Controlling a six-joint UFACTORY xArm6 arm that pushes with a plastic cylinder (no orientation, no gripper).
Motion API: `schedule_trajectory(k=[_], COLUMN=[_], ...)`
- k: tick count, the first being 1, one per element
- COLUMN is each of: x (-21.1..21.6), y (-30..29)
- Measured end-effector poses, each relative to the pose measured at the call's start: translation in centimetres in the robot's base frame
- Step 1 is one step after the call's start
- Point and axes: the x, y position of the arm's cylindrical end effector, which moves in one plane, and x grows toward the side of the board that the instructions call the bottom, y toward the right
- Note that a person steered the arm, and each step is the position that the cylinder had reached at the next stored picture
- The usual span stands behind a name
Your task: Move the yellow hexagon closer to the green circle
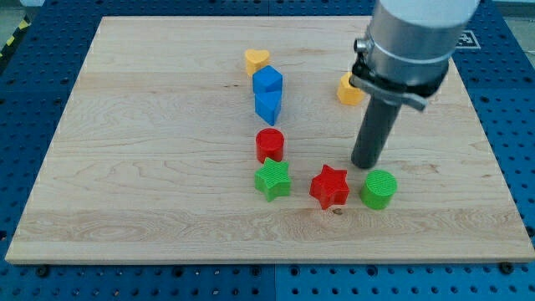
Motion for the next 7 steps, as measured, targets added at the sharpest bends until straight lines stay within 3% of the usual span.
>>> schedule_trajectory(k=[2, 4, 5, 7], x=[-9.1, -13.4, -14.8, -11.4], y=[-3.3, -3.3, -2.2, 2.2])
